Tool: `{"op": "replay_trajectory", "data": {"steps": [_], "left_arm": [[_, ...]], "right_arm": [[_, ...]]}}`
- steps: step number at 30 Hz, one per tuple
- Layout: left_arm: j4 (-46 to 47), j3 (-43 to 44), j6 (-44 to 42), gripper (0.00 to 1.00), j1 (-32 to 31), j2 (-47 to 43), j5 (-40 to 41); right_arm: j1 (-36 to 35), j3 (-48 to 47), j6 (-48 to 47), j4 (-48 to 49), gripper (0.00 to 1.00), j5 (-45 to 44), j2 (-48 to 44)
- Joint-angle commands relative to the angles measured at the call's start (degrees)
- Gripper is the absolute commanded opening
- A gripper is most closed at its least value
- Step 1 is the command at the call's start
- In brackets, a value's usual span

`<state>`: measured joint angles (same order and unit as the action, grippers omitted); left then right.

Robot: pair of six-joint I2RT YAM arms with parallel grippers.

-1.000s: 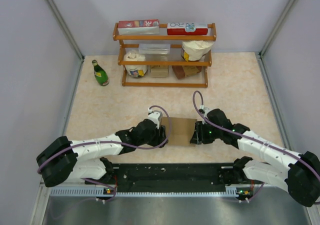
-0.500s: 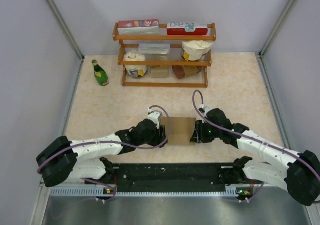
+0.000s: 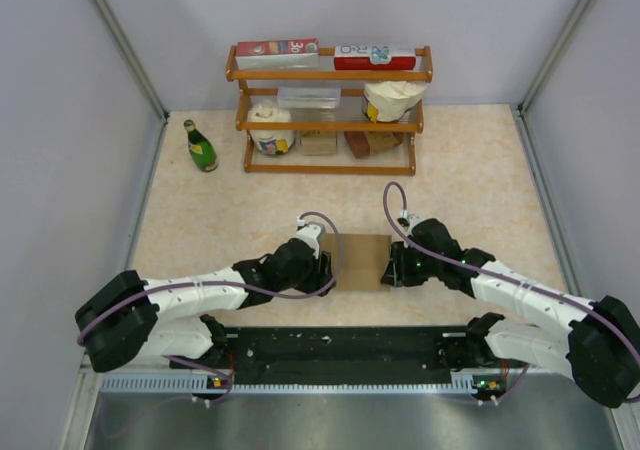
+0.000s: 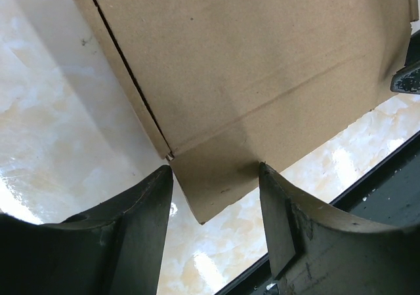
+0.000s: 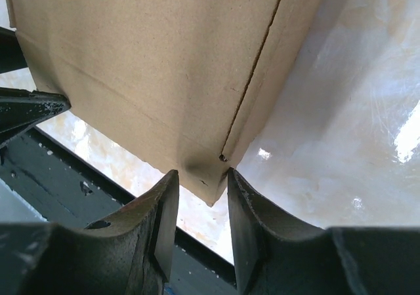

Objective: Fold the paper box

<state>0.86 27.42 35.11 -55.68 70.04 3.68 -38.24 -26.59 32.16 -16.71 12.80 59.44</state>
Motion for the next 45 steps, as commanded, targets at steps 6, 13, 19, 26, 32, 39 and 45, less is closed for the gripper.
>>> {"op": "replay_trajectory", "data": {"steps": [6, 13, 19, 26, 32, 39, 45], "left_arm": [[2.04, 2.11, -0.75, 0.59, -0.31, 0.19, -0.43], [1.51, 2.20, -0.92, 0.59, -0.31, -0.26, -0.08], [1.33, 2.29, -1.01, 0.59, -0.31, -0.26, 0.01], [1.16, 2.37, -1.10, 0.59, -0.31, -0.26, 0.10], [1.16, 2.38, -1.10, 0.59, -0.31, -0.17, 0.01], [1.16, 2.55, -1.19, 0.59, -0.22, -0.08, 0.01], [0.98, 2.55, -1.19, 0.59, -0.31, 0.10, 0.01]], "right_arm": [[-0.61, 0.13, -0.17, 4.14, 0.39, -0.67, -0.02], [-0.61, -2.23, -1.22, 0.28, 0.52, -4.00, -3.01], [-0.43, -4.52, -2.28, -2.54, 0.55, -8.92, -4.42], [0.88, -8.91, -3.77, -2.63, 0.45, -13.93, -2.49], [3.43, -11.82, -5.00, -0.87, 0.38, -14.73, 1.81], [3.79, -13.49, -7.46, 4.31, 0.15, -9.99, 5.59], [3.79, -13.93, -8.87, 7.13, 0.13, -8.23, 8.14]]}}
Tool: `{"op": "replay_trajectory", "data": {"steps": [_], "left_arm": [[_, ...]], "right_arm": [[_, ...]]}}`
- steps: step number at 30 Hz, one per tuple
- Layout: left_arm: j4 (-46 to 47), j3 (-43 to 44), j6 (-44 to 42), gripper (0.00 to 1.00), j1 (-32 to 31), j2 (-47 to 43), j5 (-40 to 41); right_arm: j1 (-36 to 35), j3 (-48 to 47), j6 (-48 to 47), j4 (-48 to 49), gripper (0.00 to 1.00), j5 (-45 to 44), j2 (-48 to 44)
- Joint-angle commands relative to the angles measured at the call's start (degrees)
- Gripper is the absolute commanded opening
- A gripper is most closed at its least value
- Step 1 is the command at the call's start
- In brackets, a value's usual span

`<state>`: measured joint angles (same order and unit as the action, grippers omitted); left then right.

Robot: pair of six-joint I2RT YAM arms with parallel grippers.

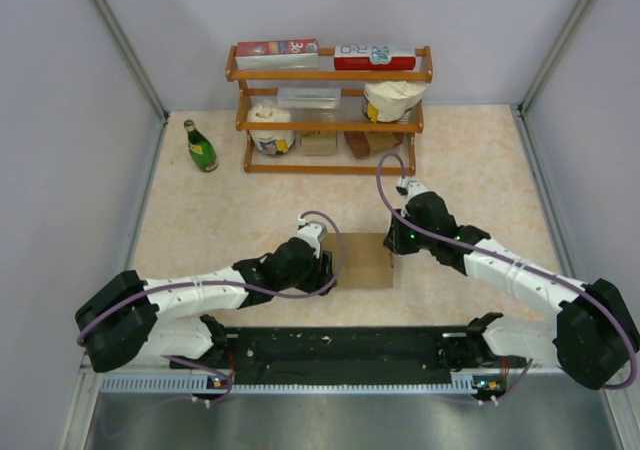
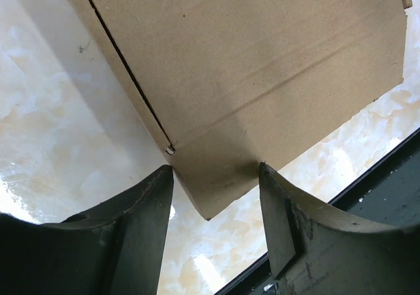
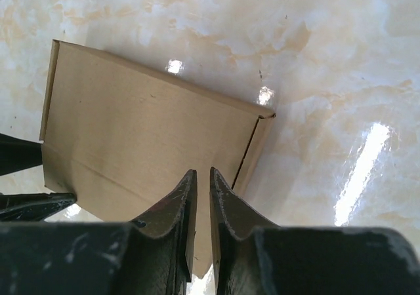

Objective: Fold the paper box

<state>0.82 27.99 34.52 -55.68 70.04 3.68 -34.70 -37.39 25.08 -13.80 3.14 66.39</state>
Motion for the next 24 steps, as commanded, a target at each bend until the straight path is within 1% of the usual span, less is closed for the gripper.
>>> {"op": "replay_trajectory", "data": {"steps": [1, 10, 24], "left_arm": [[1.03, 1.98, -0.60, 0.59, -0.31, 0.10, 0.01], [1.03, 1.54, -0.95, 0.59, -0.31, 0.97, 0.62], [0.06, 2.51, -2.70, 0.59, -0.31, 3.96, 3.96]], "right_arm": [[0.24, -3.31, -1.96, 4.31, 0.13, 1.26, 1.72], [0.24, -3.92, -2.23, 4.66, 0.12, 1.52, 6.38], [0.33, -3.92, -2.32, 4.84, 0.11, 1.43, 7.96]]}}
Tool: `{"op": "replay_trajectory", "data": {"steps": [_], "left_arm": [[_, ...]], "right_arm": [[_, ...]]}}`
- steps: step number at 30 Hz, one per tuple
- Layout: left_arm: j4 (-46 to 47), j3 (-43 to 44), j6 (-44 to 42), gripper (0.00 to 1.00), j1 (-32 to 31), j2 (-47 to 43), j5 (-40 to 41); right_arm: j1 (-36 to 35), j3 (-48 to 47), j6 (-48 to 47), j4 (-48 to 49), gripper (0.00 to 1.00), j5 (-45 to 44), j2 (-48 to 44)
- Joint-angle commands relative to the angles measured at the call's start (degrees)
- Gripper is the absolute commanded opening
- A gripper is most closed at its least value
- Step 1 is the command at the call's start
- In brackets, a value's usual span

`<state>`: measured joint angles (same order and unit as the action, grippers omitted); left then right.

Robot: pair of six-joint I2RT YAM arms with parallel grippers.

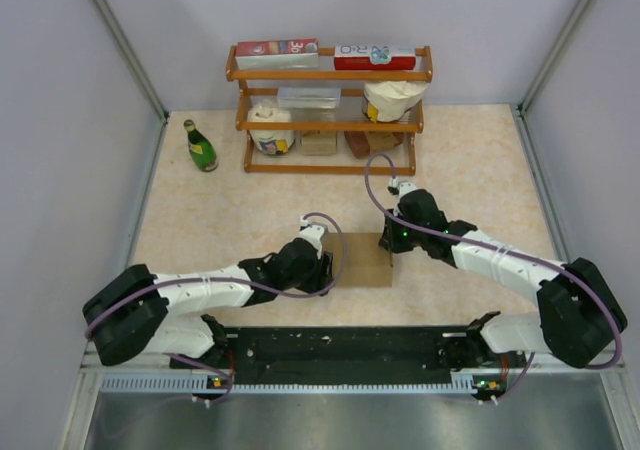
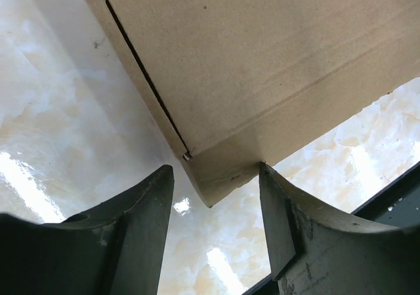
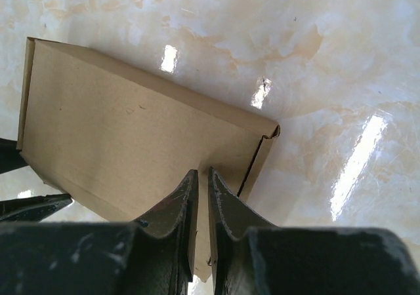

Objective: Fold the paper box

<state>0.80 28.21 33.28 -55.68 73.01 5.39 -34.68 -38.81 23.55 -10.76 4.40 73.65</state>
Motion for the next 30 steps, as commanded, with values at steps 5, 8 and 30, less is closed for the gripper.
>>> {"op": "replay_trajectory", "data": {"steps": [5, 8, 30], "left_arm": [[-0.53, 3.34, -2.08, 0.60, -0.31, 2.04, 4.98], [-3.16, 4.13, -1.73, 0.61, -0.31, 2.66, 6.65], [-9.06, 9.94, 0.65, 0.65, -0.31, 6.71, 13.69]], "right_arm": [[0.31, -2.50, -0.88, 1.71, 0.11, 0.52, 0.97], [0.40, -2.50, -0.96, 1.80, 0.11, 0.61, 1.15], [0.49, -2.50, -0.26, 1.27, 0.10, 2.54, -0.17]]}}
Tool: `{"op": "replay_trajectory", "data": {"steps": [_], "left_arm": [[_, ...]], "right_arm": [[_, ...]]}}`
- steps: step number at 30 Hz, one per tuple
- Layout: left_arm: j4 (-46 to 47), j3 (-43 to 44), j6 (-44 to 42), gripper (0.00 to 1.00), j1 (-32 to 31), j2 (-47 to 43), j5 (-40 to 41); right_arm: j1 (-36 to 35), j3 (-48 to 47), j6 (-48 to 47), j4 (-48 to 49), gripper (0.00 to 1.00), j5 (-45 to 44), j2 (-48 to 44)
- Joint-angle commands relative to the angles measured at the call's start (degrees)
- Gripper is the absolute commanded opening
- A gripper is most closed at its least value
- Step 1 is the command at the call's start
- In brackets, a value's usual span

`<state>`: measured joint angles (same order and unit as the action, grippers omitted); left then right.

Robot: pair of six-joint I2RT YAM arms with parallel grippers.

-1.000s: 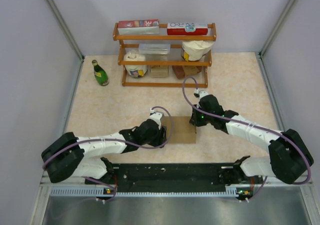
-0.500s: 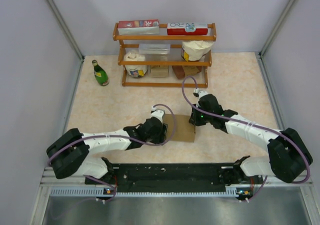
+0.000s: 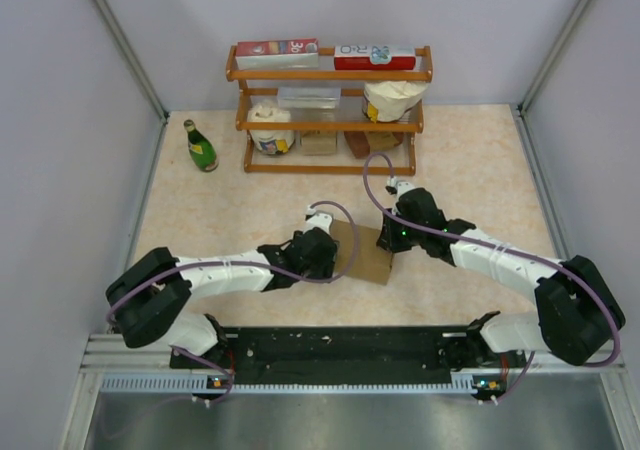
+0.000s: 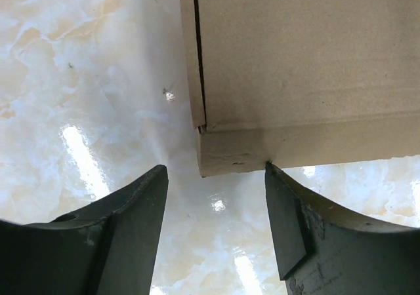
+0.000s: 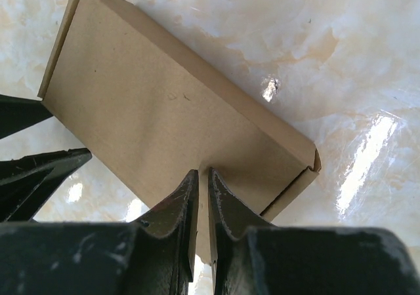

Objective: Fold the paper box

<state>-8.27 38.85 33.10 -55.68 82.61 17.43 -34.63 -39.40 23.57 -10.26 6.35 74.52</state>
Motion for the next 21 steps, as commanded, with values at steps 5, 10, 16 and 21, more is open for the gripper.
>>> {"op": "replay_trajectory", "data": {"steps": [5, 10, 16, 21], "left_arm": [[-0.08, -3.78, 0.74, 0.65, -0.31, -10.35, 1.20], [-0.08, -5.45, 1.17, 0.66, -0.48, -18.08, -0.99], [7.74, -6.60, 1.44, 0.56, -4.34, -19.42, -6.01], [11.87, -3.00, 2.31, 0.30, -9.35, -11.17, -5.83]], "right_arm": [[0.62, -2.61, -0.28, 0.24, 0.11, 0.16, -3.06], [0.97, -3.67, -0.28, -0.11, 0.11, -0.02, -4.65], [1.85, -4.63, -0.55, -0.37, 0.10, -1.25, -4.82], [2.64, -5.95, -1.68, -0.81, 0.09, -2.22, -3.51]]}}
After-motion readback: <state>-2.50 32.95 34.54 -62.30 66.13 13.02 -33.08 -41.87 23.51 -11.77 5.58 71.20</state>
